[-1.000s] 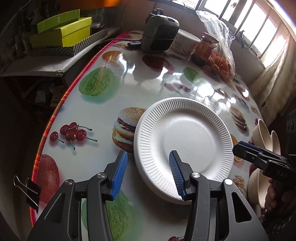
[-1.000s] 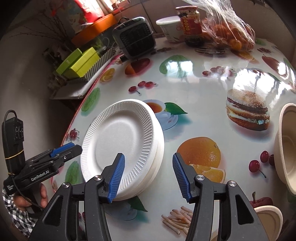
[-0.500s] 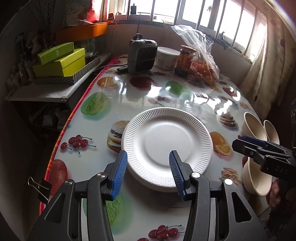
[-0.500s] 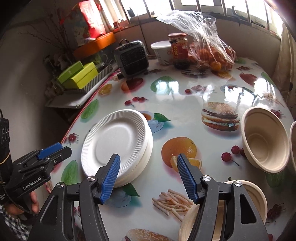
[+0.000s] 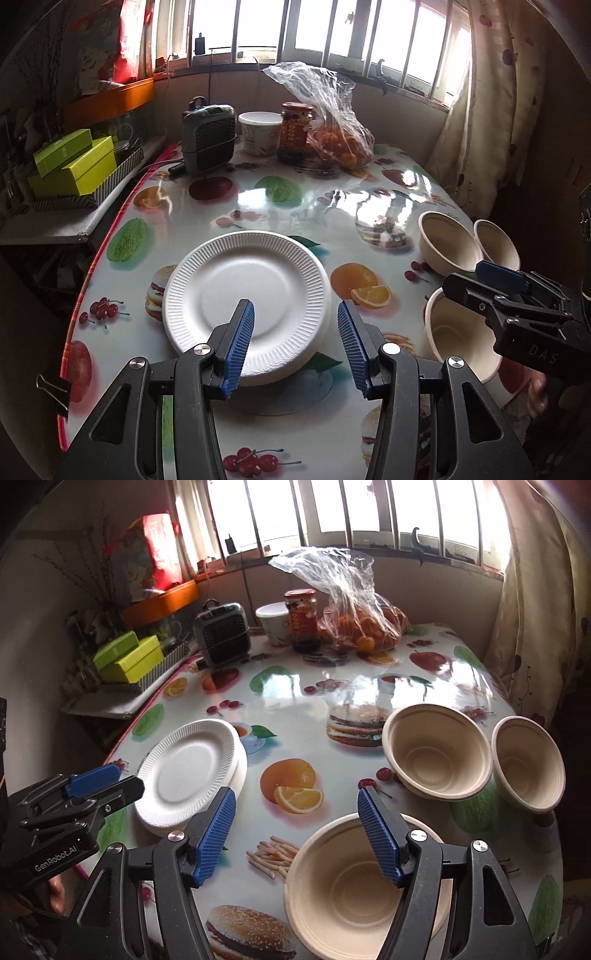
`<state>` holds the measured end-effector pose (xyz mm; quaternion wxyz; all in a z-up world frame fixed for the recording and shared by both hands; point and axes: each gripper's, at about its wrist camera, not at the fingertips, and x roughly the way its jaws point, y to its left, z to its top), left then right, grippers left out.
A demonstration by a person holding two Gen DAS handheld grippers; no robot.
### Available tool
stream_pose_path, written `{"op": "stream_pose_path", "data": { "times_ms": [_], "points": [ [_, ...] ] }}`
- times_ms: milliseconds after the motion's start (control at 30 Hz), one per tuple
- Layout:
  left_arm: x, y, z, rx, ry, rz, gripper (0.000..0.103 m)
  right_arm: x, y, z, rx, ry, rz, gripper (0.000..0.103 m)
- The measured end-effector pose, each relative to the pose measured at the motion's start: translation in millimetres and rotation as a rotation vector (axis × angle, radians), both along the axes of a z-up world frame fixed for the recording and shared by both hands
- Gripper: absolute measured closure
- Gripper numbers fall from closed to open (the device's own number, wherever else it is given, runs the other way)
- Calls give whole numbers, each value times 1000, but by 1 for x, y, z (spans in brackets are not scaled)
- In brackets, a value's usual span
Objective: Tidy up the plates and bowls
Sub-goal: 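Move both tools toward the beige paper bowls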
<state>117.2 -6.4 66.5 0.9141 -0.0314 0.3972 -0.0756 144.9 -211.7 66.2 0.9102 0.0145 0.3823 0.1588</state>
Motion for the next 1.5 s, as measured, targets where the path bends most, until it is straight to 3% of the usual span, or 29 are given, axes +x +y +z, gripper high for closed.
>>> {"op": "stream_pose_path", "data": {
  "times_ms": [400, 667, 800, 1133, 1500],
  "points": [
    [22, -60, -1, -24, 20, -142, 55, -10, -62, 1, -9, -8, -135, 34],
    [58, -91, -9, -65, 75, -209, 55, 7, -104, -8, 20, 3, -208, 34],
    [80, -101, -12, -123, 102, -237, 55, 19, -122, -14, 41, 13, -243, 34],
    [121, -134, -23, -129, 145, -272, 55, 38, -147, -27, 52, -3, -306, 34],
    [148, -149, -39, -142, 184, -290, 59, 47, -150, -38, 94, -9, -306, 56]
  ]
}}
